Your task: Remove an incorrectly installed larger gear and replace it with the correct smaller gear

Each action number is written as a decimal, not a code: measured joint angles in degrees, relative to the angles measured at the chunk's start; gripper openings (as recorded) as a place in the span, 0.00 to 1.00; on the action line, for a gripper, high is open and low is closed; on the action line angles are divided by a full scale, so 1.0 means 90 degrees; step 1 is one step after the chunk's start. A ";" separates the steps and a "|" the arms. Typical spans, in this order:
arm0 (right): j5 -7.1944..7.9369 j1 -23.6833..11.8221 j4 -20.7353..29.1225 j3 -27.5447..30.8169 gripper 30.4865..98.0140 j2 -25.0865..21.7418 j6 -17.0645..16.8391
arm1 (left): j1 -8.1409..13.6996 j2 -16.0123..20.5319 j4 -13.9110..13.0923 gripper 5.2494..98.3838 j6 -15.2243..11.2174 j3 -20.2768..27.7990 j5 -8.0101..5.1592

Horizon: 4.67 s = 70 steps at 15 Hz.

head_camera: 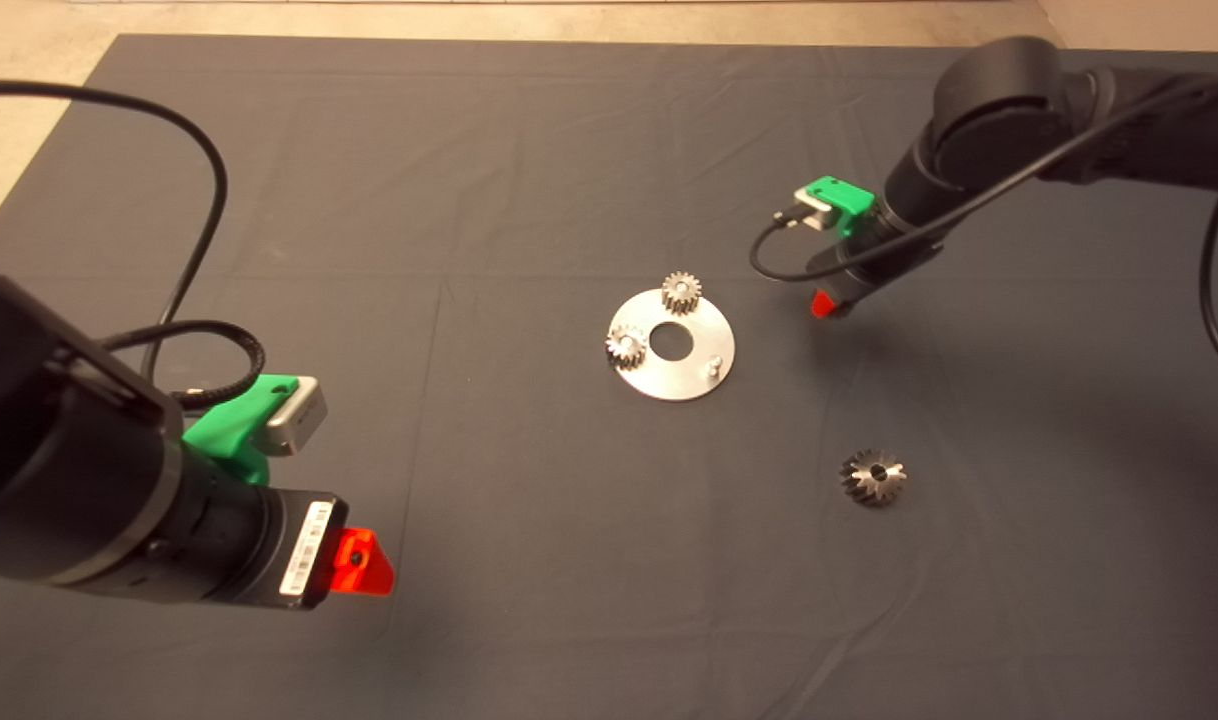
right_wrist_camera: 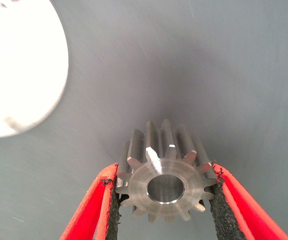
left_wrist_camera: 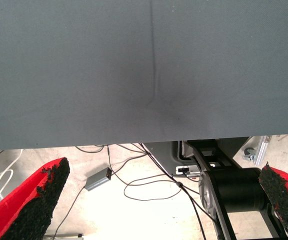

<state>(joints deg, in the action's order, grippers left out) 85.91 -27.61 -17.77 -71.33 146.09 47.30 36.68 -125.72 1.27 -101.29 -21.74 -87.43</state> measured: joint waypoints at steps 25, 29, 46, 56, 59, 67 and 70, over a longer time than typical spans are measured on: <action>0.0071 0.0477 0.0530 -0.0588 0.14 0.1433 0.0563 | 0.0000 -0.0018 0.0000 1.00 0.0000 0.0000 0.0000; 0.0072 0.0512 0.0530 -0.0589 0.14 0.1436 0.0563 | 0.0000 -0.0018 0.0000 1.00 0.0000 0.0000 0.0000; 0.0095 0.0653 0.0521 -0.0597 0.13 0.1516 0.0561 | 0.0000 -0.0018 0.0000 1.00 0.0000 0.0000 0.0000; 0.0135 0.0652 0.0521 -0.0601 0.13 0.1579 0.0561 | 0.0000 -0.0018 0.0001 1.00 0.0000 0.0000 0.0000; 0.0179 0.0652 0.0521 -0.0601 0.13 0.1559 0.0561 | 0.0000 -0.0018 0.0000 1.00 0.0000 0.0000 0.0000; 0.0177 0.0652 0.0521 -0.0601 0.14 0.1567 0.0560 | 0.0000 -0.0018 0.0000 1.00 0.0000 0.0000 0.0000; 0.0181 0.0652 0.0483 -0.0601 0.13 0.1604 0.0559 | 0.0000 -0.0018 0.0000 1.00 0.0000 0.0000 0.0000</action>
<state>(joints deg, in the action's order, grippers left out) 87.54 -21.75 -13.42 -76.74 160.53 52.33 36.68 -125.88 1.27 -101.29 -21.74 -87.43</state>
